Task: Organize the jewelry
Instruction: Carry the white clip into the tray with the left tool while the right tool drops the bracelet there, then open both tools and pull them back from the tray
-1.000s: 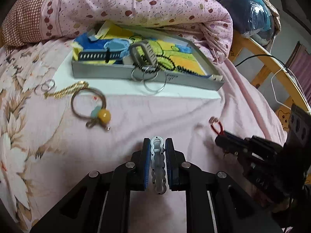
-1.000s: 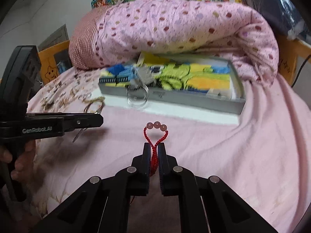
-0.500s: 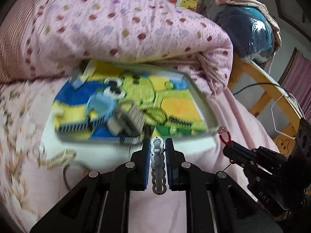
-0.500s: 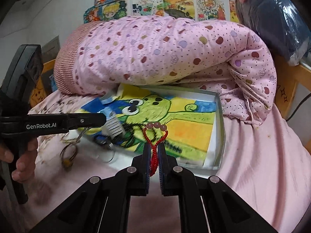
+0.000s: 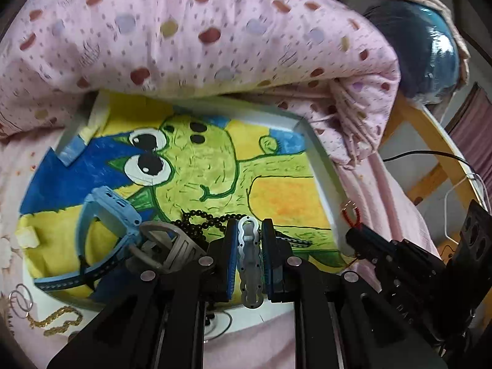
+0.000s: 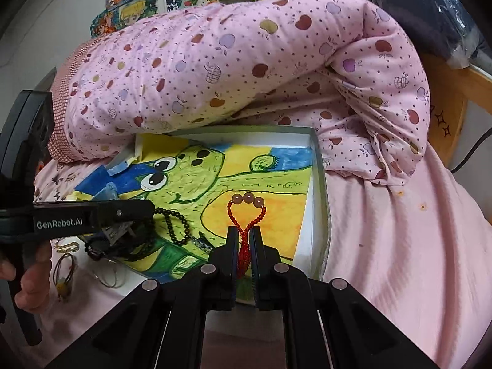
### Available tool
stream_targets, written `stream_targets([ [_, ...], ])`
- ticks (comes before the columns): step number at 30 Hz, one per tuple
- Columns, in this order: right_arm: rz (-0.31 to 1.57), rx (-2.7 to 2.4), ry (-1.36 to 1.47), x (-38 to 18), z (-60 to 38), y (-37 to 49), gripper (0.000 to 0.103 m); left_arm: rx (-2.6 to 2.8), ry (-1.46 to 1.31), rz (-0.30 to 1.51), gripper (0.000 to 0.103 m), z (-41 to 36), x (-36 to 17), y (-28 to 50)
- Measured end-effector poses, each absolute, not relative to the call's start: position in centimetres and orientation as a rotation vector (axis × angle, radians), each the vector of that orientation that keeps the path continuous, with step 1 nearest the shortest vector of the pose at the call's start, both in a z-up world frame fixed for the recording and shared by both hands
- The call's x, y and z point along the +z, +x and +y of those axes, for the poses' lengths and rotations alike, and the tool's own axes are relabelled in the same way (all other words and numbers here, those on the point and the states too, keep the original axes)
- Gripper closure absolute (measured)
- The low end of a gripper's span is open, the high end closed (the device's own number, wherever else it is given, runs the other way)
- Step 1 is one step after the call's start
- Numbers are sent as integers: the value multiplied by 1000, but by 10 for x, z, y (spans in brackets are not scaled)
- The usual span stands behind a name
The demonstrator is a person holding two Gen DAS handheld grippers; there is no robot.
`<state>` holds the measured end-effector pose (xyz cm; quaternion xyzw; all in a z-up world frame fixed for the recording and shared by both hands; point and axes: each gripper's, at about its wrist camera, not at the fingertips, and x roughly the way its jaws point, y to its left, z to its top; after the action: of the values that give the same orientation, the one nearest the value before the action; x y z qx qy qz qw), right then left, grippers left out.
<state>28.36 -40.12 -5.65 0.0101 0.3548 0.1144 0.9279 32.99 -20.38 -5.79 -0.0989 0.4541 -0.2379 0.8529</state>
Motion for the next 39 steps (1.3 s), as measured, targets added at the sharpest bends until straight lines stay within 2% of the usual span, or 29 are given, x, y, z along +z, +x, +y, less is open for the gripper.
stream_targets([
  [8, 789, 202, 90, -64, -414, 289, 91, -461, -184, 1056, 91, -215, -79, 345],
  [12, 781, 193, 93, -61, -417, 285, 78, -454, -186, 1084, 90, -216, -81, 346],
  [14, 765, 190, 85, -58, -418, 282, 74, -459, -179, 1076, 90, -216, -78, 344],
  [16, 749, 188, 78, -56, -417, 280, 70, -451, -164, 1066, 81, -215, -75, 342],
  [18, 735, 183, 81, -53, -418, 278, 65, -459, -167, 1049, 64, -215, -69, 339],
  [20, 714, 175, 86, -50, -419, 274, 59, -452, -162, 1021, 55, -215, -63, 336],
  [22, 681, 161, 91, -44, -420, 268, 45, -447, -152, 990, 52, -214, -56, 333],
  [25, 640, 149, 115, -34, -422, 261, 29, -431, -143, 953, 40, -211, -47, 327],
  [27, 616, 140, 122, -27, -422, 257, 24, -426, -149, 918, 31, -207, -42, 322],
  [29, 591, 131, 121, -21, -421, 252, 19, -409, -154, 888, 26, -203, -36, 318],
  [30, 573, 123, 116, -16, -419, 247, 14, -397, -157, 873, 18, -201, -33, 316],
  [32, 545, 118, 111, -9, -417, 240, 10, -372, -169, 837, 11, -196, -27, 309],
  [39, 456, 110, 98, 18, -401, 206, 4, -293, -146, 713, 3, -171, -4, 280],
])
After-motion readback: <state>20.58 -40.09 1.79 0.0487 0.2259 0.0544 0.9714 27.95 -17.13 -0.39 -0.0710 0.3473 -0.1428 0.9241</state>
